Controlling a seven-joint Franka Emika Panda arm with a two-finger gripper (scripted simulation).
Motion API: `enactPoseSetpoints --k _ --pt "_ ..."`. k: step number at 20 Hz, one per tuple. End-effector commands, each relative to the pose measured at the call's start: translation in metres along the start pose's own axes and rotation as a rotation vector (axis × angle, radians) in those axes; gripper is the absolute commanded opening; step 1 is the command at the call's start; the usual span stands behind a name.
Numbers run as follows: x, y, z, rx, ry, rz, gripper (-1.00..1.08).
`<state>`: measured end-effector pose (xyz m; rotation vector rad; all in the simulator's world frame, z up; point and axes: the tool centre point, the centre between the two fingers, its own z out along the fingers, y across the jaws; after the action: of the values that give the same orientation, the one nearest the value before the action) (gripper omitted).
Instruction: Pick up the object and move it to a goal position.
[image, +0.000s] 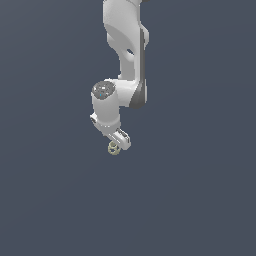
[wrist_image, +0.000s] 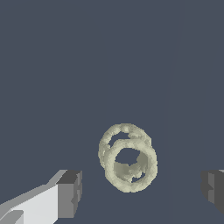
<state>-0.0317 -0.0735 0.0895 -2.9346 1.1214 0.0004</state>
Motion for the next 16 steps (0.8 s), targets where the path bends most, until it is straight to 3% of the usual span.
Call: enactPoseSetpoints --k 1,16 --pt "0.0 0.0 0.0 0.0 0.0 0.0 1.0" --pt "-0.001 0.001 0.048 0.0 0.0 0.006 1.0"
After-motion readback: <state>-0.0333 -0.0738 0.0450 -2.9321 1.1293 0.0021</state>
